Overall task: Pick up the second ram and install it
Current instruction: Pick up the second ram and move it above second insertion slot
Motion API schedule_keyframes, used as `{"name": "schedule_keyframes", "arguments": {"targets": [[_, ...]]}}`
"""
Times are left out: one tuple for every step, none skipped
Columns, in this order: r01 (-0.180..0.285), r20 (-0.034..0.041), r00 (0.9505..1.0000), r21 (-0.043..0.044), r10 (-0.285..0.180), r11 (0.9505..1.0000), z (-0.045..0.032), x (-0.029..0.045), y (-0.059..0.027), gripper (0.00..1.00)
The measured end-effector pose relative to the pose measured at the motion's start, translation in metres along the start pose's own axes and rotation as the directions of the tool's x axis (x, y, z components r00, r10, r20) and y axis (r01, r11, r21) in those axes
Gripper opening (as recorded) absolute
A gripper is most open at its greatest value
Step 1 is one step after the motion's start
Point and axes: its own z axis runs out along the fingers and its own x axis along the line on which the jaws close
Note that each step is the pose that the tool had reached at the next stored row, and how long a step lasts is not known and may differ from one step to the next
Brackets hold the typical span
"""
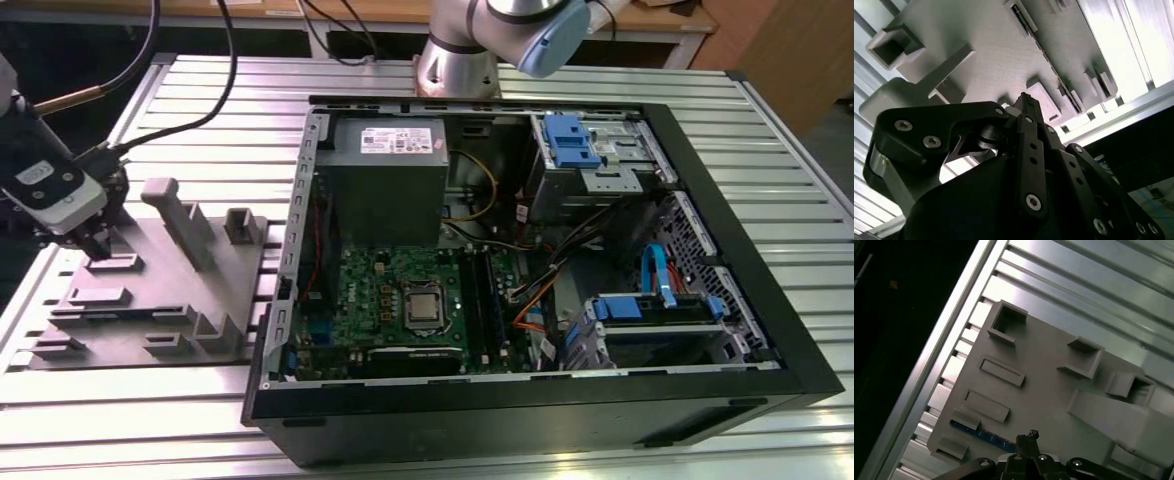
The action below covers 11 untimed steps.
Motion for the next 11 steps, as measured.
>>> {"name": "schedule_keyframes", "arguments": {"targets": [[0.018,-0.0007,0.9998,-0.0005,-0.018,0.9998,0.0005,0.0000,0.0000,0.10],[0.036,-0.0016,0.9994,-0.0009,-0.036,0.9994,0.0009,0.0000,0.0000,0.10],[0.054,-0.0023,0.9985,-0.0014,-0.054,0.9985,0.0014,0.0000,-0.0001,0.10],[0.072,-0.0030,0.9974,-0.0019,-0.072,0.9974,0.0018,0.0000,-0.0001,0.10],[0.091,-0.0039,0.9959,-0.0024,-0.091,0.9959,0.0023,0.0001,-0.0001,0.10],[0.109,-0.0047,0.9941,-0.0029,-0.109,0.9941,0.0026,0.0000,-0.0001,0.10],[0.126,-0.0056,0.9920,-0.0034,-0.126,0.9920,0.0028,0.0001,-0.0001,0.10],[0.145,-0.0062,0.9894,-0.0040,-0.145,0.9895,0.0032,0.0001,-0.0001,0.10],[0.162,-0.0068,0.9868,-0.0046,-0.162,0.9868,0.0037,0.0001,-0.0002,0.10],[0.180,-0.0075,0.9837,-0.0051,-0.180,0.9837,0.0042,0.0001,-0.0002,0.10],[0.197,-0.0082,0.9803,-0.0057,-0.197,0.9803,0.0046,0.0001,-0.0002,0.10]]}}
